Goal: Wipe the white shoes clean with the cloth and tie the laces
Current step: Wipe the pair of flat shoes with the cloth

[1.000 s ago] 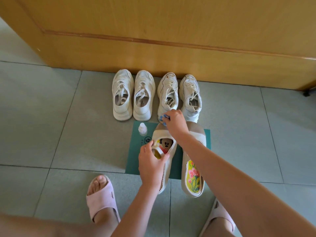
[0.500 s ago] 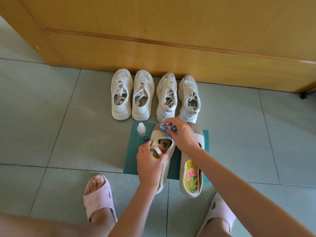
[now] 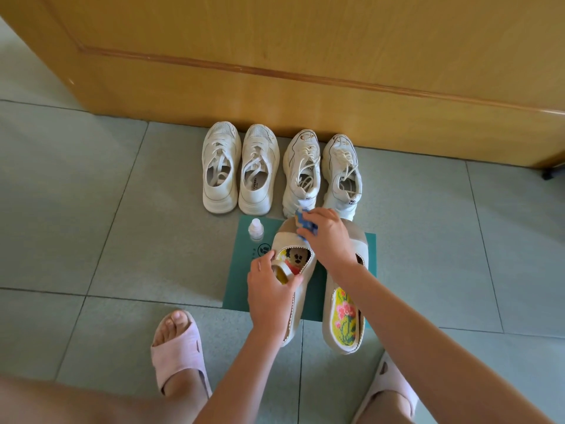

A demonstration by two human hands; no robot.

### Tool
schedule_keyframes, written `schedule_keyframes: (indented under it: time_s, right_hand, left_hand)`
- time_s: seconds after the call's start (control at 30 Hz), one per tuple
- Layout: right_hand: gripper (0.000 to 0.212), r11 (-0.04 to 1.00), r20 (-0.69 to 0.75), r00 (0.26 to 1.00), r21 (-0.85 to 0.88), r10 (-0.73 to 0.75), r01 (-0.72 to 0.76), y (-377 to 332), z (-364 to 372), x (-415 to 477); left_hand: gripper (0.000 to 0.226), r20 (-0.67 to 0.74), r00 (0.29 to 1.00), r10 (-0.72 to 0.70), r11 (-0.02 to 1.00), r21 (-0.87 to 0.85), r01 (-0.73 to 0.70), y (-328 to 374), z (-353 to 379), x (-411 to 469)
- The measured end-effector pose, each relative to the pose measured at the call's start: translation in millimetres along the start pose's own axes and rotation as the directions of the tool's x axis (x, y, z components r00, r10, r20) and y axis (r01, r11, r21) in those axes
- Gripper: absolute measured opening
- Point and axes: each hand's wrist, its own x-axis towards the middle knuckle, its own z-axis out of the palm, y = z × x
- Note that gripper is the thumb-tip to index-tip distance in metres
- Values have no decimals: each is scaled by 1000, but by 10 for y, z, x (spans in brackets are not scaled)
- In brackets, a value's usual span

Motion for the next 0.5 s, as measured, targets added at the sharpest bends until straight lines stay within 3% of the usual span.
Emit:
schedule_keyframes:
  time_s: [0.1, 0.27, 0.37, 0.5]
  right_hand:
    - [19, 996, -6, 997, 11, -83, 83, -52, 39, -95]
    - [22, 971, 137, 963, 90, -232, 221, -167, 161, -259]
    - [20, 983, 105, 978, 45, -182, 178, -148, 145, -110]
    - [15, 1000, 46, 999, -11, -1, 2, -103, 119, 227]
  left_hand:
    - [72, 1, 1000, -8, 1000, -9, 8, -2, -4, 0]
    - [68, -6, 1000, 6, 999, -39, -6, 6, -6, -1]
    - [71, -10, 1000, 4, 1000, -25, -5, 1, -3, -6]
    - [70, -15, 1000, 18, 1000, -14, -18, -6, -2, -10]
